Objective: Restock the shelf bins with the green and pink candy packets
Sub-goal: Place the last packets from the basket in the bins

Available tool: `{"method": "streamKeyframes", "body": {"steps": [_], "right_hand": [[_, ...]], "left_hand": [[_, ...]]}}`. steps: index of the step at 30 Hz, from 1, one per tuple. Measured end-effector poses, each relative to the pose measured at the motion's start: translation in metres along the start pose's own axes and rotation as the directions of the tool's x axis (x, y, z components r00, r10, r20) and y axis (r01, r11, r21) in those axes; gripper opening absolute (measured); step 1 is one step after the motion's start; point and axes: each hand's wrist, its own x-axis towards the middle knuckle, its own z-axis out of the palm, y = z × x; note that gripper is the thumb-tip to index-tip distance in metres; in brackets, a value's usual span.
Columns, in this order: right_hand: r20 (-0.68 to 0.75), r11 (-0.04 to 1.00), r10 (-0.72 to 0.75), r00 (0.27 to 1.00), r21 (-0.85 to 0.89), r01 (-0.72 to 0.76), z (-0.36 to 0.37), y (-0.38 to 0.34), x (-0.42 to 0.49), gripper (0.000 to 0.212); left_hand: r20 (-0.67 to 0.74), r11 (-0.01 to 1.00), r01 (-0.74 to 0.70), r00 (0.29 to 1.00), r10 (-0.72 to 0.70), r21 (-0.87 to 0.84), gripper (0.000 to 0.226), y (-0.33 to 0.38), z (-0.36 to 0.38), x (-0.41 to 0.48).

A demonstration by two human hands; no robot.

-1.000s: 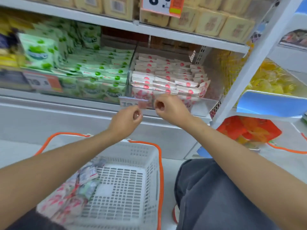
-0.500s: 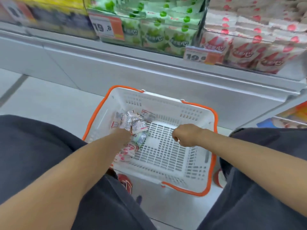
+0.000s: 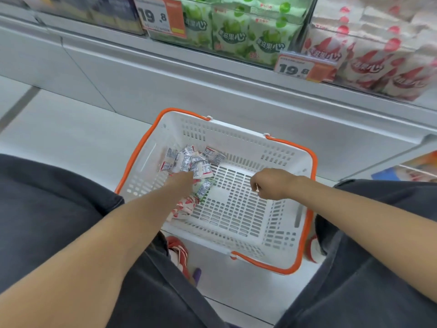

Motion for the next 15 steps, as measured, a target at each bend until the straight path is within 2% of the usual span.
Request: {"method": "streamKeyframes", "body": {"steps": [1,2,4,6,7,8,10,12,14,15], "right_hand": [[-0.014,0.998,0.006,1.0,0.059,-0.005,-0.001,0.001,0.0,0.028],[-0.035,0.992,0.013,0.999,0.125,-0.008,-0.002,0.003,0.0,0.035],[-0.1,0.958,0.027,0.995,0.288,0.003,-0.006,0.003,-0.004,0.058],[-0.176,0.898,0.052,0.983,0.439,0.031,-0.011,0.001,-0.01,0.079],[-0.222,0.868,0.069,0.973,0.493,0.051,-0.013,0.001,-0.012,0.08],[-0.269,0.85,0.092,0.959,0.523,0.065,-0.016,0.001,-0.016,0.075],[-0.332,0.855,0.125,0.935,0.514,0.068,-0.021,0.008,-0.022,0.055],[-0.334,0.849,0.146,0.931,0.526,0.055,-0.027,0.019,-0.034,0.037],[-0.334,0.829,0.164,0.928,0.556,0.054,-0.033,0.033,-0.046,0.016],[-0.327,0.812,0.178,0.928,0.582,0.049,-0.036,0.04,-0.054,0.014]], "left_hand": [[0.071,0.979,0.023,0.997,-0.008,-0.202,0.045,0.007,-0.014,0.0],[0.184,0.899,0.086,0.983,-0.006,-0.43,0.041,0.017,-0.031,-0.001],[0.418,0.585,0.272,0.9,0.127,-0.764,0.027,0.039,-0.062,-0.006],[0.484,0.207,0.439,0.826,0.29,-0.874,0.027,0.065,-0.084,-0.015],[0.462,0.088,0.463,0.813,0.354,-0.882,0.028,0.077,-0.092,-0.021],[0.428,0.019,0.461,0.809,0.403,-0.887,0.026,0.089,-0.098,-0.027],[0.344,-0.058,0.412,0.823,0.451,-0.91,0.019,0.109,-0.107,-0.042],[0.298,-0.09,0.372,0.847,0.441,-0.924,0.019,0.12,-0.111,-0.049],[0.29,-0.049,0.334,0.874,0.389,-0.941,0.026,0.125,-0.115,-0.051],[0.26,0.04,0.262,0.902,0.344,-0.964,0.03,0.126,-0.115,-0.05]]}}
